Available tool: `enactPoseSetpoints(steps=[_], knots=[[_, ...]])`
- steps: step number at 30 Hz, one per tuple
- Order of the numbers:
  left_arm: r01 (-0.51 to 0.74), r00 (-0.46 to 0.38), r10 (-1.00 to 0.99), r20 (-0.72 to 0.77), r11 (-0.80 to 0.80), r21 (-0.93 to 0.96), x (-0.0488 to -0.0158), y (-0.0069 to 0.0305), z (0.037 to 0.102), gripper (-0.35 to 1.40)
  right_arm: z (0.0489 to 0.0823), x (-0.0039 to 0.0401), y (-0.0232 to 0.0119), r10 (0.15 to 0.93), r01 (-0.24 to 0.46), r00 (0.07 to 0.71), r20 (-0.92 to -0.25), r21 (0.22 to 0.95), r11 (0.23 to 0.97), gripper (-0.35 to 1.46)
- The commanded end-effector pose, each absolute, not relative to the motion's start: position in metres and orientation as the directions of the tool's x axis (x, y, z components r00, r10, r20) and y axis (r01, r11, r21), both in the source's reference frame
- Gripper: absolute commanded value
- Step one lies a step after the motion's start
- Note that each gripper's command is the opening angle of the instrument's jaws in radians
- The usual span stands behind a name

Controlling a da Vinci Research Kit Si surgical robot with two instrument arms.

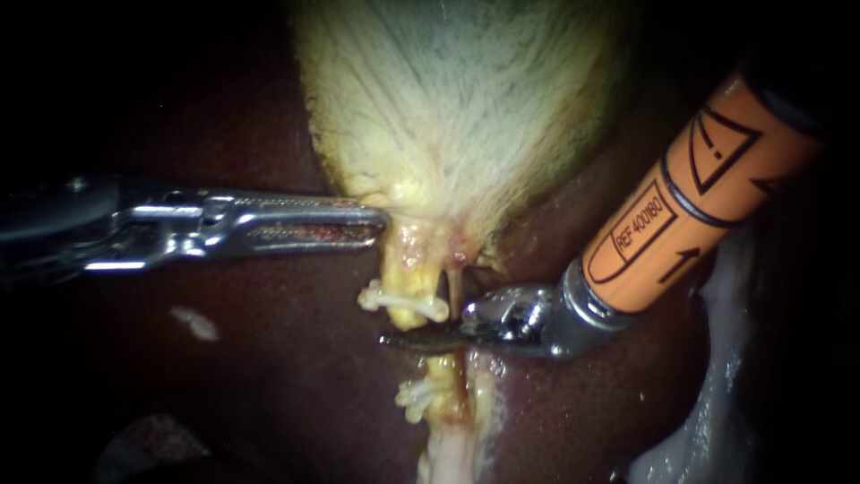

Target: Go back from the cut left tube

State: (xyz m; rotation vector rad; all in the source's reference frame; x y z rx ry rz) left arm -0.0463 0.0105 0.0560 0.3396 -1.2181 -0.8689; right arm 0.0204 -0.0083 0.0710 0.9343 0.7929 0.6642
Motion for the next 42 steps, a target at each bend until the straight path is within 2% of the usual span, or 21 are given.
enactPoseSetpoints(steps=[1, 11, 13, 18, 22, 30, 36, 39, 42], knots=[[0.397, 0.084, -0.735, 0.673, 0.644, 0.654, -0.0462, 0.0105, 0.0558, -0.35, 0.0709, 0.0205, -0.0083, 0.783, -0.154, 0.547, -0.297, 0.883, 0.443, -0.35], [0.397, 0.084, -0.735, 0.673, 0.644, 0.654, -0.0462, 0.0105, 0.0559, -0.35, 0.0708, 0.0204, -0.0085, 0.782, -0.15, 0.551, -0.291, 0.887, 0.436, -0.35], [0.397, 0.084, -0.735, 0.673, 0.644, 0.654, -0.0462, 0.0105, 0.0559, -0.35, 0.0709, 0.0204, -0.0085, 0.782, -0.15, 0.551, -0.291, 0.887, 0.436, 0.02], [0.397, 0.084, -0.735, 0.673, 0.644, 0.654, -0.0462, 0.0105, 0.0558, -0.35, 0.0711, 0.0206, -0.0088, 0.788, -0.139, 0.537, -0.299, 0.89, 0.433, 0.32], [0.397, 0.084, -0.735, 0.673, 0.644, 0.654, -0.0462, 0.0104, 0.0558, -0.35, 0.0713, 0.0207, -0.009, 0.788, -0.139, 0.538, -0.301, 0.89, 0.435, 0.47], [0.397, 0.084, -0.735, 0.673, 0.644, 0.654, -0.0462, 0.0104, 0.0558, -0.35, 0.0711, 0.0207, -0.0092, 0.787, -0.138, 0.538, -0.302, 0.89, 0.435, 0.57], [0.397, 0.084, -0.735, 0.673, 0.644, 0.654, -0.0461, 0.0104, 0.0559, -0.35, 0.0703, 0.0207, -0.0099, 0.786, -0.135, 0.541, -0.299, 0.892, 0.432, 0.89], [0.397, 0.084, -0.735, 0.673, 0.644, 0.654, -0.0461, 0.0104, 0.0559, -0.35, 0.0697, 0.0204, -0.0107, 0.771, -0.116, 0.548, -0.324, 0.884, 0.453, 1.03], [0.397, 0.084, -0.735, 0.673, 0.645, 0.654, -0.0461, 0.0103, 0.0559, -0.35, 0.0692, 0.02, -0.0117, 0.731, -0.069, 0.558, -0.392, 0.857, 0.511, 1.1]])
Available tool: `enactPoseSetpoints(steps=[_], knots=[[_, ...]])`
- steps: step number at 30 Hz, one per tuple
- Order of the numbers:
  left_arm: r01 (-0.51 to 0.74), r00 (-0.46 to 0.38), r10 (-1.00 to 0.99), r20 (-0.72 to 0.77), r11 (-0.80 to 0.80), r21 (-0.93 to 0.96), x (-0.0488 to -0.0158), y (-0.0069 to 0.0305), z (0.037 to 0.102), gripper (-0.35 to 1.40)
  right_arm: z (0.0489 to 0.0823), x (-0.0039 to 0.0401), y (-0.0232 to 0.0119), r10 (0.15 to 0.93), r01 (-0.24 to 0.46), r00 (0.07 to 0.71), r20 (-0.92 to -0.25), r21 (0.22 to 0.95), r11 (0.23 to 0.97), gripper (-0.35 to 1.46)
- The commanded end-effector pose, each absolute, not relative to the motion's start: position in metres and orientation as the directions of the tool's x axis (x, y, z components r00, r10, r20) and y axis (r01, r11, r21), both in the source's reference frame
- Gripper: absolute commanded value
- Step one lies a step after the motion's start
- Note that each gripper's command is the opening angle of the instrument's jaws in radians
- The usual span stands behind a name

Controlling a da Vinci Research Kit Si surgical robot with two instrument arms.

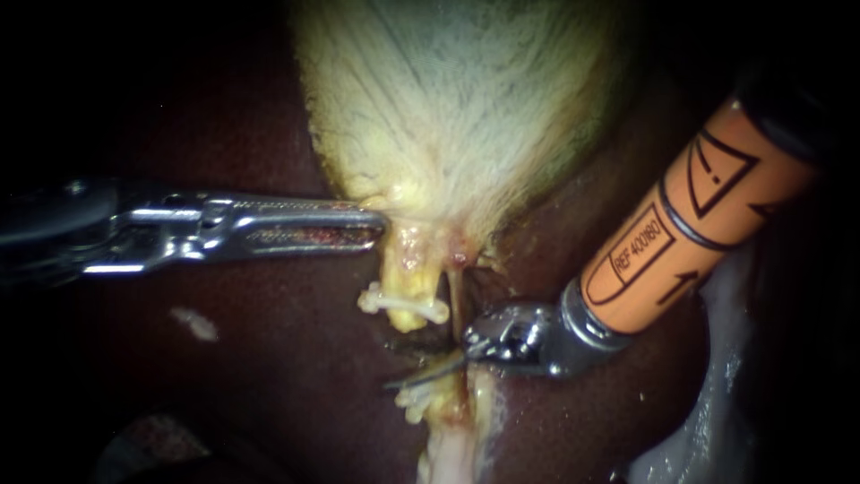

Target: Go back from the cut left tube

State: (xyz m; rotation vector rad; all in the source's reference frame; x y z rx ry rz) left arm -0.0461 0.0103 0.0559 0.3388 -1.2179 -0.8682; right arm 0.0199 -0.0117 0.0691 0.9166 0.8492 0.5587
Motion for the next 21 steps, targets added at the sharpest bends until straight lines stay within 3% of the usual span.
enactPoseSetpoints(steps=[1, 8, 14, 21], knots=[[0.397, 0.084, -0.734, 0.673, 0.645, 0.653, -0.0461, 0.0103, 0.0559, -0.35, 0.0692, 0.0199, -0.0119, 0.715, -0.051, 0.561, -0.418, 0.844, 0.534, 1.1], [0.396, 0.084, -0.734, 0.674, 0.645, 0.653, -0.046, 0.0103, 0.0559, -0.35, 0.0691, 0.0183, -0.0122, 0.588, 0.042, 0.55, -0.594, 0.722, 0.69, 1.25], [0.396, 0.085, -0.734, 0.674, 0.645, 0.653, -0.0459, 0.0103, 0.0559, -0.35, 0.0693, 0.0151, -0.0119, 0.476, 0.008, 0.521, -0.708, 0.561, 0.828, 1.4], [0.396, 0.085, -0.734, 0.674, 0.645, 0.653, -0.0459, 0.0102, 0.0559, -0.35, 0.0702, 0.0114, -0.0099, 0.377, -0.023, 0.527, -0.762, 0.431, 0.902, 1.43]])
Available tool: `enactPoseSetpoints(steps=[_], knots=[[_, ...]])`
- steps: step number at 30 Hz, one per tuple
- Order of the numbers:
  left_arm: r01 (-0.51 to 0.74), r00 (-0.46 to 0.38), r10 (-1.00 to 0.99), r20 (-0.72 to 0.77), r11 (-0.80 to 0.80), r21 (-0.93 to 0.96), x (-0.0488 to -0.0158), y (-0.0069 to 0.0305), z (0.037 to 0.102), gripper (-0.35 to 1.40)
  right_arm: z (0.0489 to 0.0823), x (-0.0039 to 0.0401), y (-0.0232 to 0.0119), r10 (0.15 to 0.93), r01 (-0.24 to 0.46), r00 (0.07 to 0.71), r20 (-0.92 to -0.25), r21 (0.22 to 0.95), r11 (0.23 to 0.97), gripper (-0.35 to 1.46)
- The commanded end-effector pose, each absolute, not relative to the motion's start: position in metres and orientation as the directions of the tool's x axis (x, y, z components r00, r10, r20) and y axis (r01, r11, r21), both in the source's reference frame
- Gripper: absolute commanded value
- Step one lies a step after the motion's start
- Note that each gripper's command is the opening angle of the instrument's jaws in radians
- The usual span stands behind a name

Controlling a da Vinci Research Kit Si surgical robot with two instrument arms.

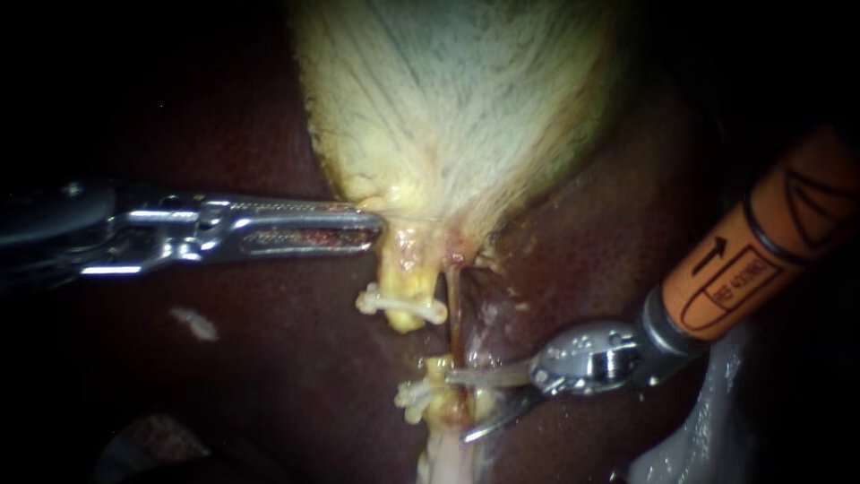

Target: Go back from the cut left tube

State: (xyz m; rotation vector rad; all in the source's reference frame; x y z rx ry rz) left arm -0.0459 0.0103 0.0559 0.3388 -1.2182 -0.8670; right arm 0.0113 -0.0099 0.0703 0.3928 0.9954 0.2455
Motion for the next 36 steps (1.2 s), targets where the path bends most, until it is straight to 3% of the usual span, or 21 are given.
enactPoseSetpoints(steps=[1, 14, 25, 36], knots=[[0.396, 0.085, -0.734, 0.674, 0.645, 0.653, -0.0459, 0.0102, 0.0559, -0.35, 0.0703, 0.0109, -0.0093, 0.367, -0.031, 0.53, -0.765, 0.415, 0.909, 1.43], [0.396, 0.085, -0.734, 0.674, 0.645, 0.653, -0.0459, 0.0102, 0.0559, -0.35, 0.0666, 0.0065, -0.0032, 0.251, -0.047, 0.555, -0.793, 0.271, 0.961, 1.43], [0.402, 0.085, -0.73, 0.678, 0.647, 0.647, -0.0469, 0.0097, 0.0568, -0.35, 0.0664, 0.0062, -0.0033, 0.251, -0.059, 0.557, -0.792, 0.264, 0.963, 1.43], [0.399, 0.135, -0.724, 0.676, 0.665, 0.632, -0.0506, 0.0075, 0.0603, -0.35, 0.0664, 0.0062, -0.0034, 0.25, -0.056, 0.556, -0.792, 0.265, 0.963, 1.43]])
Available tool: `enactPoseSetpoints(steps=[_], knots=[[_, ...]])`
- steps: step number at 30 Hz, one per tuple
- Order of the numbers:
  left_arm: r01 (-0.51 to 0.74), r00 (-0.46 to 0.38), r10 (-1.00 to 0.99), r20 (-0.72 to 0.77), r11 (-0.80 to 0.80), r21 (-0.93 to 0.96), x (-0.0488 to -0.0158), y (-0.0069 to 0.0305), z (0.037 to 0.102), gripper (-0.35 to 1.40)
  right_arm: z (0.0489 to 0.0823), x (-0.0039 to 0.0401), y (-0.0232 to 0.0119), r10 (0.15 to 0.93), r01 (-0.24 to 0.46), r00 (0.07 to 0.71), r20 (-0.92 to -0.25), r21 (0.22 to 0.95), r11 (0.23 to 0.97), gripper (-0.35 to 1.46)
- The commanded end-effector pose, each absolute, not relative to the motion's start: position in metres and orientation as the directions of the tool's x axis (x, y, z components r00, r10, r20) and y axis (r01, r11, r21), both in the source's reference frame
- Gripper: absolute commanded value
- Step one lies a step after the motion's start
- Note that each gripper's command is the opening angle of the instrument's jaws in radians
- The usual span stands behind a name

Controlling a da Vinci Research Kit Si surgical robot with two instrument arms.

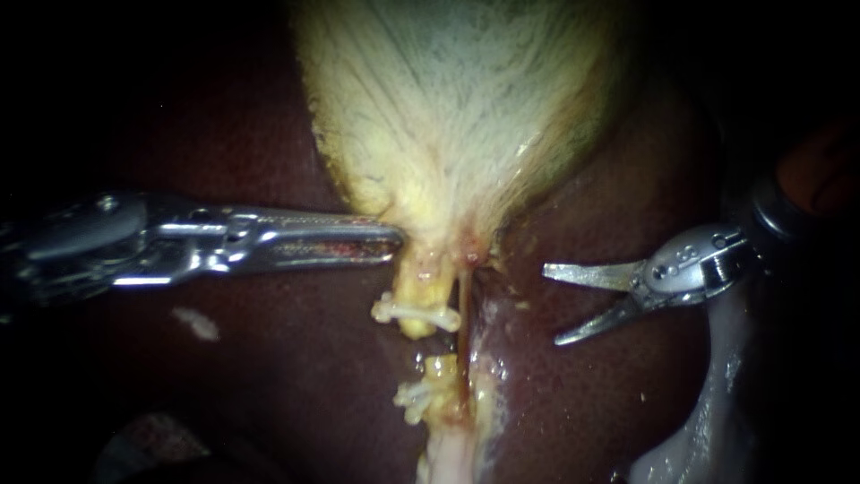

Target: Go back from the cut left tube

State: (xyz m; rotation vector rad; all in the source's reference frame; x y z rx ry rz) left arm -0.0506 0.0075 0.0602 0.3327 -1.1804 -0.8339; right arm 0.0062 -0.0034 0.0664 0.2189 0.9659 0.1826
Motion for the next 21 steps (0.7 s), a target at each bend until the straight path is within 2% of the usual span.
enactPoseSetpoints(steps=[1, 21], knots=[[0.397, 0.138, -0.724, 0.676, 0.665, 0.632, -0.0509, 0.0074, 0.0603, -0.35, 0.0664, 0.0062, -0.0034, 0.25, -0.056, 0.556, -0.792, 0.265, 0.963, 1.43], [0.396, 0.138, -0.724, 0.676, 0.665, 0.633, -0.0515, 0.0075, 0.0603, -0.35, 0.0663, 0.0063, -0.0033, 0.251, -0.049, 0.554, -0.794, 0.27, 0.962, 1.43]])
